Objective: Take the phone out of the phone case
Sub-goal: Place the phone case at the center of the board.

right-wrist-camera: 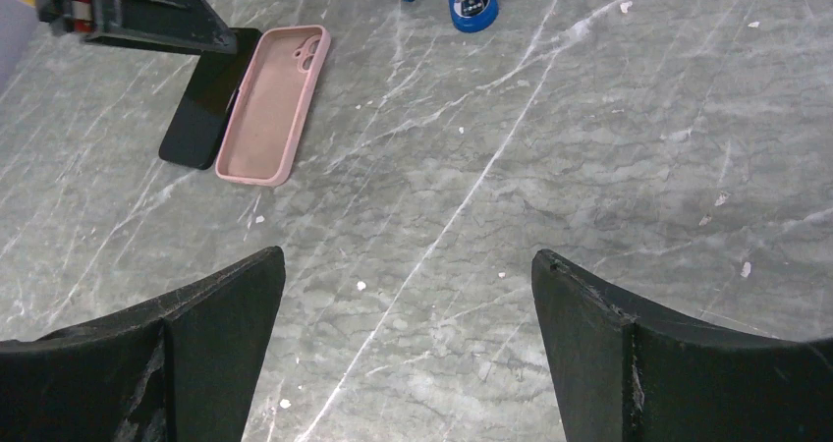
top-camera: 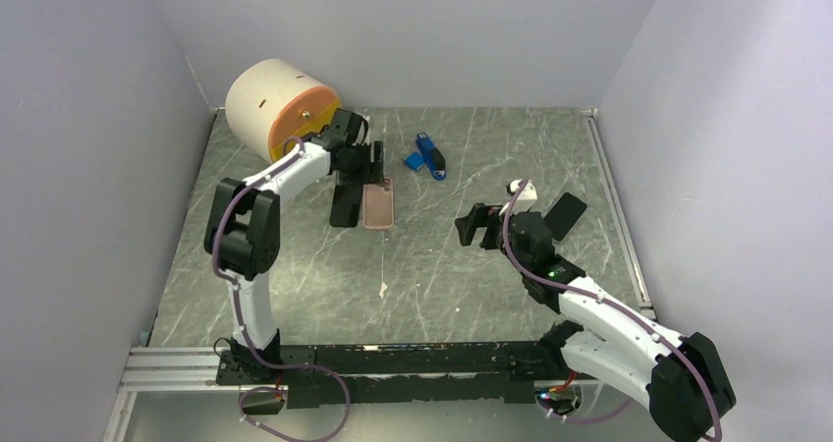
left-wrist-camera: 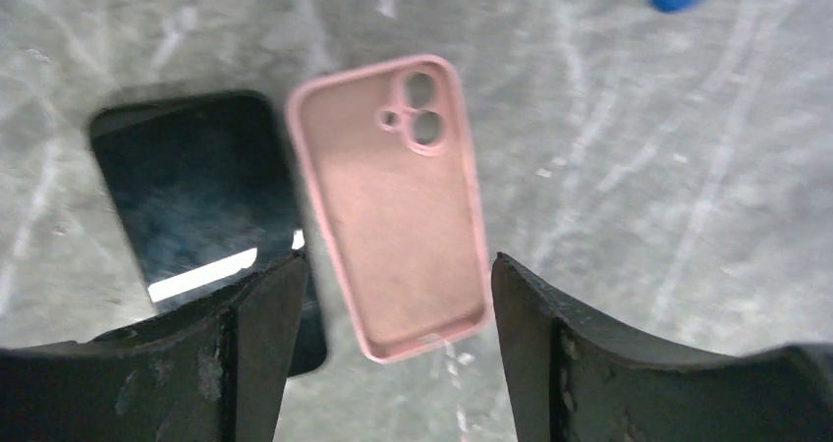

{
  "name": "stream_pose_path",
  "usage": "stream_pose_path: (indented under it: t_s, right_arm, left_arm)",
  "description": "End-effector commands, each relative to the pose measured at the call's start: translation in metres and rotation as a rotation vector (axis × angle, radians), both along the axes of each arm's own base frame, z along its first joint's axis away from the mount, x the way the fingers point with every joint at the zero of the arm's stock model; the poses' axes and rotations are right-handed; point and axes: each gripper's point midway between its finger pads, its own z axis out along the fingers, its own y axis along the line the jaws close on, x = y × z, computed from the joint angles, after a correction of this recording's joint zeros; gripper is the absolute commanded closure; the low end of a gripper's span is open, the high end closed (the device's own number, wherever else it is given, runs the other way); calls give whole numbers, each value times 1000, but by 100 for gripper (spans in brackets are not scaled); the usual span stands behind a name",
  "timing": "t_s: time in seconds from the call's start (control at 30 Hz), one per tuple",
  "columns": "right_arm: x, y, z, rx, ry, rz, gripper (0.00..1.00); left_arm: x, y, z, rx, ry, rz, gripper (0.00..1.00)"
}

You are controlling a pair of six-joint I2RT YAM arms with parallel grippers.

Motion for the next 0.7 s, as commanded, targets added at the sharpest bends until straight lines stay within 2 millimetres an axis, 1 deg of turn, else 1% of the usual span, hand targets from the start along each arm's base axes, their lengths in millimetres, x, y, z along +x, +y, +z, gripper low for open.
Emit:
stream_pose_path:
  t_s: [0.0,0.1,0.23,0.4,0.53,0.67]
  right_arm:
    - [9,3,28,30,-70,-6,2]
    - [9,1,27,29,-70,-17,2]
    - [10,-2,26,25,-67,-36,2]
    - [11,-7,27,18,-70,-60,1]
    - [11,-9,26,16,-72,-68,1]
    - [11,-8,25,13,-63,-69,1]
  left_arm:
    - [-13,-50,51,-192,-109,-69,22]
    - [-27,-70,54,-245,-113,-104,7]
    - [-43,-98,49,-294,-102,-153,6]
    - [-56,-125,31,-316,-46,-187,6]
    - [-55,-133,15,-271,-33,-178,6]
    - [-49,-131,-5,-180,-34,-153,6]
